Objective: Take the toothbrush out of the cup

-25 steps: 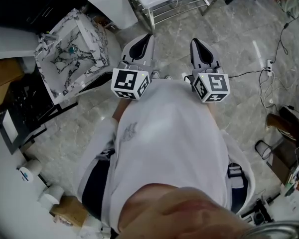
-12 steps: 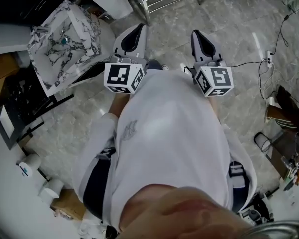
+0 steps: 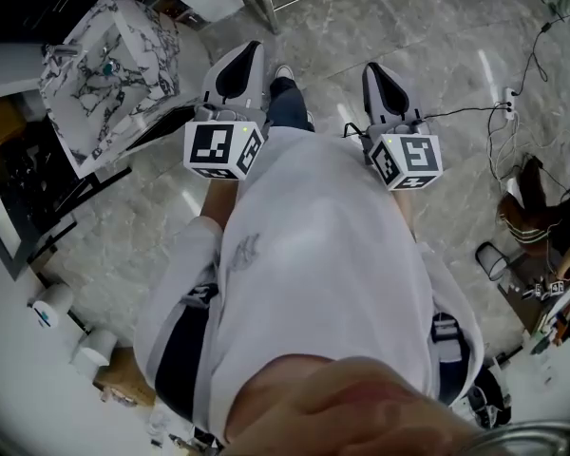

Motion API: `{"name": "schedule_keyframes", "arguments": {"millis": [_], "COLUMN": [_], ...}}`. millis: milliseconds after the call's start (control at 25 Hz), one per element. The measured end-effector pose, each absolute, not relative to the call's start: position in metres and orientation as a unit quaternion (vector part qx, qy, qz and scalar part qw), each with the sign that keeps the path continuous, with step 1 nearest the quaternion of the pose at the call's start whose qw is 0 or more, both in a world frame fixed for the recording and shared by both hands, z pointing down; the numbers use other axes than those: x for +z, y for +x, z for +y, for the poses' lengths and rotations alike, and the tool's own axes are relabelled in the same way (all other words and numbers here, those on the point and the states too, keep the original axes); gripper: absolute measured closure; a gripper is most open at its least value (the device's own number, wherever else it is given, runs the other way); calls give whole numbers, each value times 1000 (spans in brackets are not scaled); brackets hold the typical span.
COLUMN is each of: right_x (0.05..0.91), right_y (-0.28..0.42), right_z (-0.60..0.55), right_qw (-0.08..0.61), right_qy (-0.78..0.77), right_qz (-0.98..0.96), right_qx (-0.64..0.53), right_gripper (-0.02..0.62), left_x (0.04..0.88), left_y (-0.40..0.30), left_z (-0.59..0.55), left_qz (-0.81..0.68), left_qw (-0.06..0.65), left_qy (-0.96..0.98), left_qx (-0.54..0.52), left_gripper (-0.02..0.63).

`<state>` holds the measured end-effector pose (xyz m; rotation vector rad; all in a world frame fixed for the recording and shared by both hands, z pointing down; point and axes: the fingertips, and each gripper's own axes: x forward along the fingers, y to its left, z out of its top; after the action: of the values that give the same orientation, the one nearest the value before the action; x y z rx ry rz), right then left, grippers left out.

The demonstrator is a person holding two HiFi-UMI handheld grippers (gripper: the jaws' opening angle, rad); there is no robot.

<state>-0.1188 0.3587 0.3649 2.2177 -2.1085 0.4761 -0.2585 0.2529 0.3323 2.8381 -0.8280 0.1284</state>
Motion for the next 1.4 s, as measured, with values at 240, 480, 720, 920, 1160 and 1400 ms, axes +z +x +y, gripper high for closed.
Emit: {"name": "schedule_keyframes", "arguments": {"millis": [240,480,720,920,1160,1400], "right_x": [371,364,357,361,362,364], "right_y": [-99,-69,-54,-46,-39,-38], "right_z": [324,260,195,162,140,135], "right_qw": [27,29,29,34,41,52], "right_qy": [723,734,742,750,760,764], "right_qz": [-669,-659,-651,-641,-629,-622], "right_qx": [168,163,157,158,158,163], "right_gripper": [580,580,580,580,580,580], "left_x": [339,334,326,333,340,346], "left_y": [-241,-215,-201,-199,-202,-206], "left_z": [215,149,85,50,25,17], "left_qz": [-267,-257,-247,-245,-243,-246], "left_qw": [104,106,101,106,111,124], "left_qy": [957,960,963,963,963,960], "left_qx": [49,45,38,40,43,42], "left_gripper": [589,590,590,589,591,591]}}
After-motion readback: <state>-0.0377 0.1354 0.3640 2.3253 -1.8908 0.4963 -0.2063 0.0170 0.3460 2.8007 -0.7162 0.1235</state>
